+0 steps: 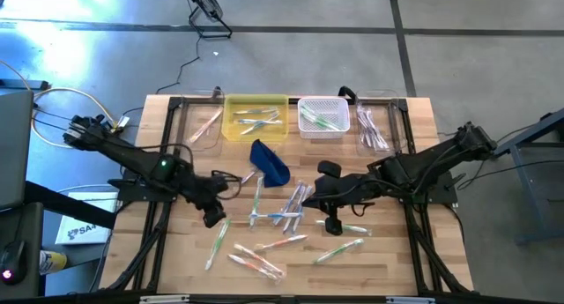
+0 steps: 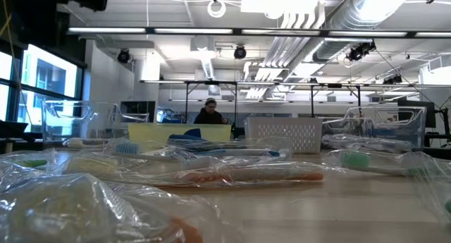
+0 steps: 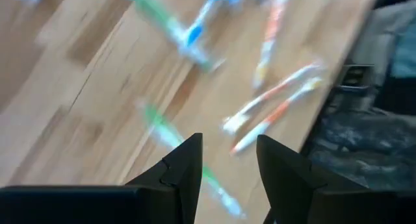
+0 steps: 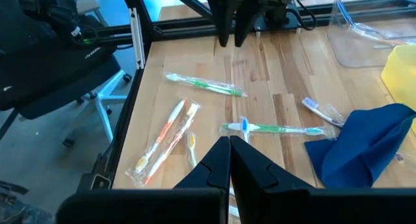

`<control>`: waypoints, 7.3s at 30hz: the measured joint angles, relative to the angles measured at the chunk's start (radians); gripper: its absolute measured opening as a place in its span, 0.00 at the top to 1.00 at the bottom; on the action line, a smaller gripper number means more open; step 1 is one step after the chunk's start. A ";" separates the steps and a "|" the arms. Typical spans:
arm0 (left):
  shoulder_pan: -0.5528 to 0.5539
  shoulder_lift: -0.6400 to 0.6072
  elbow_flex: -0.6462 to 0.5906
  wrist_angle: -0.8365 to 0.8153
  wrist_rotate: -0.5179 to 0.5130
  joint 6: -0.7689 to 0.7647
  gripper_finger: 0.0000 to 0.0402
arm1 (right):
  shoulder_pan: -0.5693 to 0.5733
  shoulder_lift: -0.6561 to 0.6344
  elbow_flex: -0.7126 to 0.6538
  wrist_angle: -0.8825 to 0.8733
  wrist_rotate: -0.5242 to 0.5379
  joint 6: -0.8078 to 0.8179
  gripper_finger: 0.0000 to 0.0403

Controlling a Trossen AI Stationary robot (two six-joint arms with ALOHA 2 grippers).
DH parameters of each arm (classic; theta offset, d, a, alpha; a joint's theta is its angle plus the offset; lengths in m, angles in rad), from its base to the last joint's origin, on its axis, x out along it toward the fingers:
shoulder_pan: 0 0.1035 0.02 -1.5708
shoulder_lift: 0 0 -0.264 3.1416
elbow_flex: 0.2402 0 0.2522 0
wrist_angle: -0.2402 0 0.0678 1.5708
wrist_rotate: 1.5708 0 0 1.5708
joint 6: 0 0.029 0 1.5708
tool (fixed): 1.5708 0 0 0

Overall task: Pick & Place Toothbrushes
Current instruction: Put the green toothbrush into the white bin

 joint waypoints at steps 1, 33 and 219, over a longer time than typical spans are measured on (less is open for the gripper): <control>-0.019 0.014 0.000 -0.011 -0.003 -0.043 0.64 | 0.000 0.000 0.000 -0.006 0.000 0.000 1.00; -0.173 0.472 0.001 0.066 0.082 -0.538 0.64 | 0.000 -0.001 0.000 -0.013 0.004 -0.026 1.00; 0.350 0.306 0.301 0.932 0.083 1.090 0.96 | -0.154 -0.098 0.000 0.317 0.058 -0.225 0.95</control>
